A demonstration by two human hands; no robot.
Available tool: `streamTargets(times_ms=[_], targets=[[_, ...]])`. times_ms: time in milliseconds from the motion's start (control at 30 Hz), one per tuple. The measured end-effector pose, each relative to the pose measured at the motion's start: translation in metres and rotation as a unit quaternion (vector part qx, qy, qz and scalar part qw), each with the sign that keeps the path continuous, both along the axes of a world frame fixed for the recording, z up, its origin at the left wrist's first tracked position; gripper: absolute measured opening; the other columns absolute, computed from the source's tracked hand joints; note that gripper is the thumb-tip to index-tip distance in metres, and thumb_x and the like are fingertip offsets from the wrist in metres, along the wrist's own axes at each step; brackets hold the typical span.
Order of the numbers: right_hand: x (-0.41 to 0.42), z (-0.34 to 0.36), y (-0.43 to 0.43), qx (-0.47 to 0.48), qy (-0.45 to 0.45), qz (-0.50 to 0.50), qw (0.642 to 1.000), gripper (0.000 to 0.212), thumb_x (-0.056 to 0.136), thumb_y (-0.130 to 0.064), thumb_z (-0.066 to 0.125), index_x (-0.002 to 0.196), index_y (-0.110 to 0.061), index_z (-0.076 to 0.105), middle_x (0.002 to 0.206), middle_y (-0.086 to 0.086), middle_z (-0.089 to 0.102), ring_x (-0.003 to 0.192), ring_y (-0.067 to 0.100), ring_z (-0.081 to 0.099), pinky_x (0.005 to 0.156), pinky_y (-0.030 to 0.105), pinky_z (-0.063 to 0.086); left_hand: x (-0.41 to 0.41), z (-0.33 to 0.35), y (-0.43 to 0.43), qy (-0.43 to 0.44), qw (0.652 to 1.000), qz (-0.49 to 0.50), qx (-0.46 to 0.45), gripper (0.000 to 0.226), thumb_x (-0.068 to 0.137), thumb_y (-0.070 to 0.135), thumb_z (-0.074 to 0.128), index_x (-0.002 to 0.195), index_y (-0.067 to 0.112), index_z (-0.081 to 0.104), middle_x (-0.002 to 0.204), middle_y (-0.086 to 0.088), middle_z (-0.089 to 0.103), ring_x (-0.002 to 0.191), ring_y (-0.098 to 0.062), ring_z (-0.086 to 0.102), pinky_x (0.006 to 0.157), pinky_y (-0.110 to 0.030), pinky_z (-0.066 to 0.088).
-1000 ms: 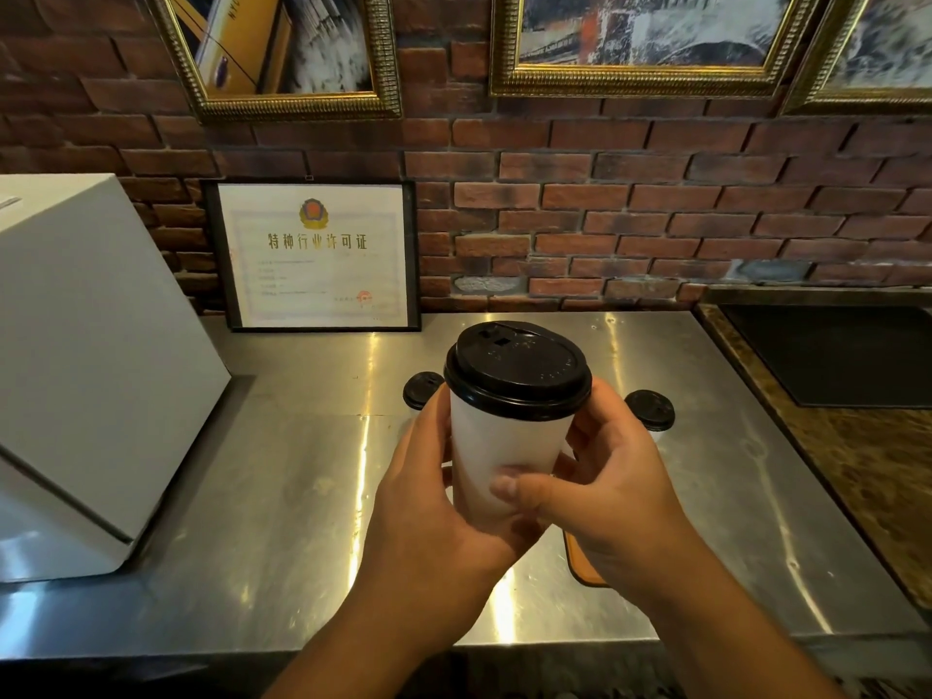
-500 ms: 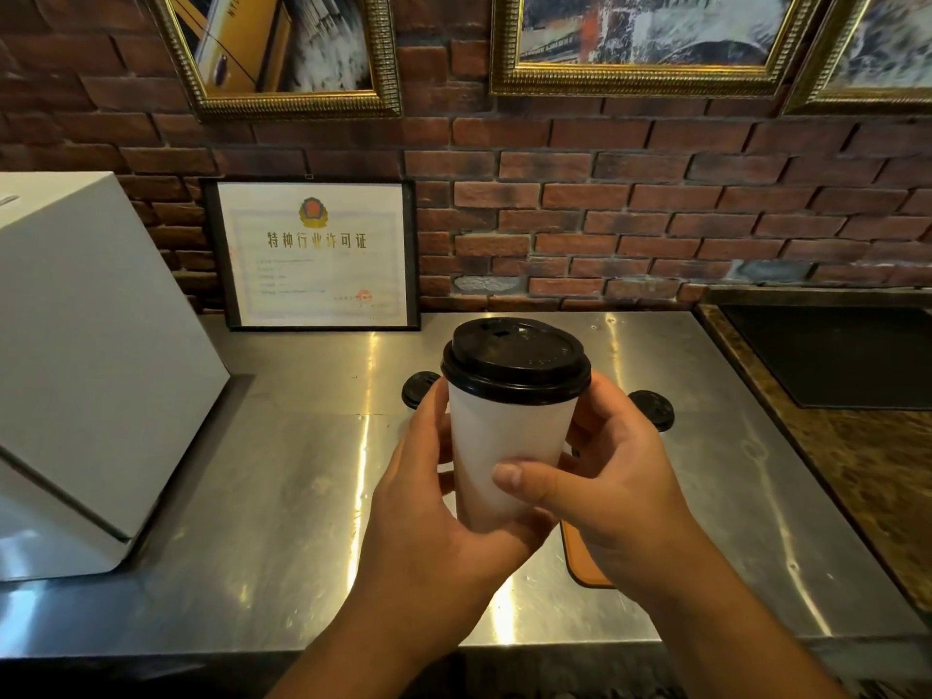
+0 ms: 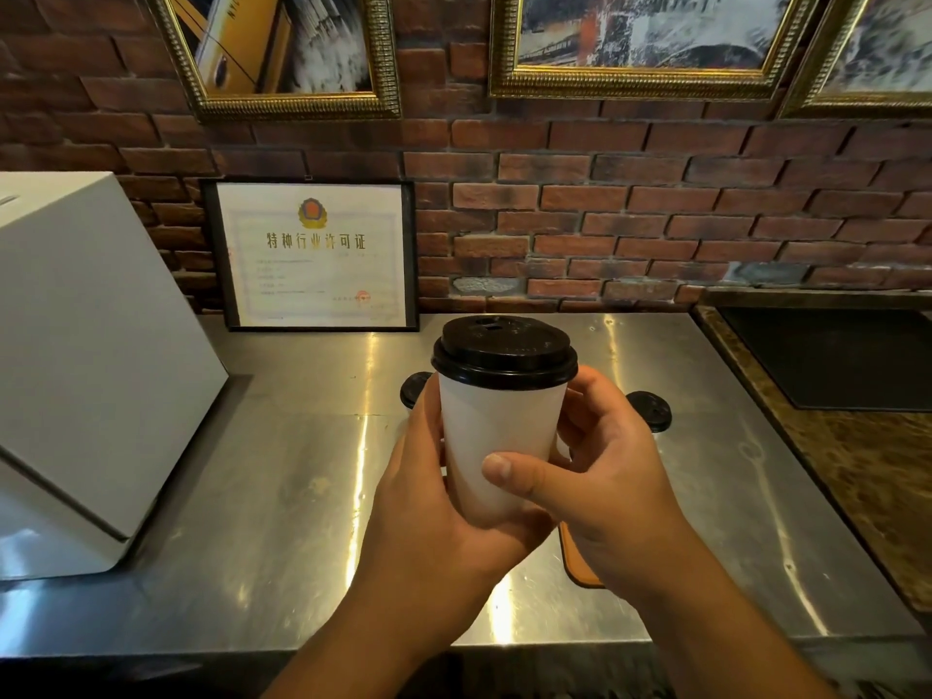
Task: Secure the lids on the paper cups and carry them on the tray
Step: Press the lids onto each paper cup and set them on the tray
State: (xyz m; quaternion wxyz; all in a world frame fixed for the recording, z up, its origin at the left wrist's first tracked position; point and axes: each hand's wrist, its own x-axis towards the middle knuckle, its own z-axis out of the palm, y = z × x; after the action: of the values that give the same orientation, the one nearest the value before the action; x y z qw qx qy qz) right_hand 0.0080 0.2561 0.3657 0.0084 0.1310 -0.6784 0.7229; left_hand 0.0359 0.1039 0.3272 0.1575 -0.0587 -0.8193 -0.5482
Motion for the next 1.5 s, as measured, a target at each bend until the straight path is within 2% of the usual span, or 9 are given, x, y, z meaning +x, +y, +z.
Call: streamTargets(times_ms=[267,400,567,700,800,900,1000,1200,1500], targets=[[0.0021,0.0009,-0.0015,0.000,-0.007,0.021,1.000,0.071,0.058,-0.043,0.095,0.118,-0.061,0.061,0.123,-0.021,0.070,0.115,0.001,0.067,0.079,0.021,0.062,0.0009,0.0000,-0.0008,-0.003,1.000,0.000,0.004,0.109,0.057,0.074,0.082,0.149,0.067,0.025,0.134,0.038,0.050,0.121,0.015,0.050,0.075,-0.008,0.054],[0.0034,0.0015,-0.0040,0.015,0.004,-0.006,1.000,0.073,0.060,-0.033,0.098,0.110,-0.068,0.058,0.120,-0.027,0.069,0.112,-0.005,0.066,0.074,0.016,0.060,0.0017,0.0003,0.0011,-0.007,1.000,0.008,0.001,0.110,0.054,0.079,0.081,0.148,0.068,0.024,0.134,0.039,0.050,0.118,0.000,0.060,0.078,-0.012,0.057],[0.0046,0.0022,-0.0038,0.008,-0.013,0.007,1.000,0.083,0.059,-0.032,0.097,0.126,-0.054,0.053,0.121,-0.027,0.069,0.112,-0.004,0.067,0.077,0.018,0.061,0.0014,0.0023,-0.0020,-0.013,1.000,0.019,-0.001,0.116,0.048,0.099,0.068,0.150,0.066,0.024,0.138,0.037,0.050,0.122,-0.009,0.061,0.090,-0.034,0.064],[0.0053,0.0031,-0.0031,0.015,-0.012,0.014,1.000,0.081,0.064,-0.024,0.100,0.126,-0.051,0.056,0.122,-0.022,0.070,0.113,0.001,0.068,0.079,0.021,0.063,0.0008,0.0030,-0.0030,-0.006,1.000,0.009,-0.001,0.116,0.052,0.090,0.078,0.152,0.065,0.025,0.137,0.034,0.052,0.120,-0.005,0.061,0.082,-0.022,0.063],[0.0052,0.0034,-0.0052,0.012,-0.005,-0.009,1.000,0.082,0.056,-0.030,0.099,0.124,-0.051,0.056,0.118,-0.024,0.070,0.111,-0.002,0.067,0.075,0.018,0.062,-0.0001,0.0023,-0.0024,-0.002,1.000,0.006,-0.008,0.116,0.054,0.076,0.085,0.151,0.067,0.022,0.135,0.036,0.050,0.119,0.007,0.056,0.073,-0.011,0.057],[0.0038,0.0032,-0.0067,0.005,-0.006,-0.010,1.000,0.085,0.055,-0.032,0.100,0.124,-0.050,0.055,0.117,-0.027,0.070,0.110,-0.005,0.067,0.073,0.015,0.060,0.0000,0.0028,-0.0019,-0.009,1.000,0.021,-0.004,0.113,0.051,0.090,0.077,0.147,0.072,0.019,0.135,0.042,0.047,0.116,0.000,0.060,0.072,-0.005,0.053],[0.0018,0.0029,-0.0067,-0.004,-0.016,0.008,1.000,0.088,0.058,-0.031,0.100,0.131,-0.047,0.054,0.122,-0.022,0.070,0.114,0.001,0.068,0.079,0.021,0.063,-0.0002,0.0033,-0.0044,-0.006,1.000,0.022,-0.003,0.114,0.052,0.092,0.076,0.149,0.070,0.020,0.137,0.041,0.048,0.119,-0.006,0.061,0.077,-0.010,0.057],[-0.0006,-0.0001,-0.0080,-0.001,-0.006,-0.003,1.000,0.069,0.066,-0.029,0.095,0.120,-0.055,0.062,0.120,-0.020,0.072,0.113,0.001,0.069,0.075,0.020,0.062,0.0000,0.0051,-0.0043,-0.003,1.000,0.009,0.004,0.110,0.054,0.074,0.082,0.147,0.071,0.022,0.133,0.041,0.049,0.119,0.015,0.052,0.069,-0.003,0.051],[-0.0039,-0.0013,-0.0093,-0.014,-0.015,0.005,1.000,0.076,0.061,-0.032,0.097,0.126,-0.048,0.060,0.120,-0.020,0.071,0.114,0.002,0.068,0.077,0.021,0.062,-0.0047,0.0030,-0.0065,0.000,1.000,0.006,0.014,0.110,0.057,0.072,0.084,0.150,0.066,0.026,0.135,0.038,0.050,0.120,0.016,0.051,0.070,-0.004,0.051]])
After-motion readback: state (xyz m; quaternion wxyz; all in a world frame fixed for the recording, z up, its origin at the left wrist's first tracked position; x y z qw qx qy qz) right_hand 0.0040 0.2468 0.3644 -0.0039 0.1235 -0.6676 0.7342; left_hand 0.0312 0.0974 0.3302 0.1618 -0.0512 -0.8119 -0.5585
